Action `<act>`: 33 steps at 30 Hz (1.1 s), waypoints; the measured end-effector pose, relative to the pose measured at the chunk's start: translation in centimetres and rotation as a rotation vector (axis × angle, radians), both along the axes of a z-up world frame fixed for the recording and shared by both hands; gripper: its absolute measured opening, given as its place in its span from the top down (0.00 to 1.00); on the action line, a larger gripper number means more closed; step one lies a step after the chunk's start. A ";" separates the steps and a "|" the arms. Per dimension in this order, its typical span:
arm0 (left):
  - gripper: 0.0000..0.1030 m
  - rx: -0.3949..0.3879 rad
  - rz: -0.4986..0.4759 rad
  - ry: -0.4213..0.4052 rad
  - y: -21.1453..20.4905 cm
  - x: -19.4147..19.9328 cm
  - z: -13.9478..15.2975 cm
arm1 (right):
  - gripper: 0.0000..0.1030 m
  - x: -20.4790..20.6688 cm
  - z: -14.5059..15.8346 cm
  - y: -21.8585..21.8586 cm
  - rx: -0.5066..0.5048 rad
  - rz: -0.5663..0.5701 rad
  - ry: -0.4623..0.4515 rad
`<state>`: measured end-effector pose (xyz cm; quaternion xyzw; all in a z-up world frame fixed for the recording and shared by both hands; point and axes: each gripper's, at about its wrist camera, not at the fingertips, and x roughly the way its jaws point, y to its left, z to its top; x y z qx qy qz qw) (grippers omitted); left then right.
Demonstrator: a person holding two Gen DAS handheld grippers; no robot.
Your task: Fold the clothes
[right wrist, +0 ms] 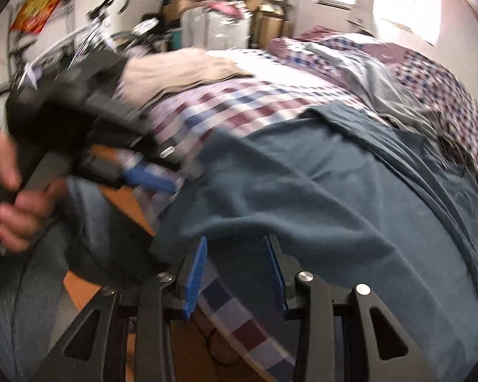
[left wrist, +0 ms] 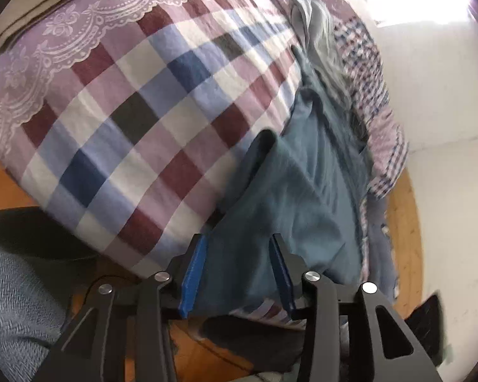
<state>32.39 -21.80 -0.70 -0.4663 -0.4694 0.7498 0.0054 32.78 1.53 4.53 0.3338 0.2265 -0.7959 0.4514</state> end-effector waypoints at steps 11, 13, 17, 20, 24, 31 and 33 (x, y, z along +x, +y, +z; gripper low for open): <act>0.55 -0.042 -0.083 -0.133 2.1 0.5 -2.2 | 0.62 -2.8 1.6 2.5 -0.132 -0.122 -0.098; 0.55 -0.027 -0.099 -0.124 2.6 0.3 -2.1 | 0.62 -2.9 1.8 2.8 -0.140 -0.130 -0.102; 0.92 0.030 -0.098 -0.057 2.5 0.5 -1.2 | 0.62 -2.8 2.1 3.0 -0.146 -0.132 -0.094; 0.95 0.122 -0.071 0.022 1.7 0.8 -0.6 | 0.62 -2.4 2.2 2.9 -0.145 -0.113 -0.089; 0.96 0.259 -0.070 0.111 1.1 0.1 -0.3 | 0.62 -1.5 2.2 2.4 -0.137 -0.072 -0.076; 0.96 0.380 -0.141 0.235 1.9 -2.4 1.3 | 0.62 0.9 1.8 1.0 -0.095 0.029 -0.035; 0.96 0.396 -0.139 0.245 1.9 -3.0 1.3 | 0.62 1.3 1.6 0.8 -0.082 0.040 -0.017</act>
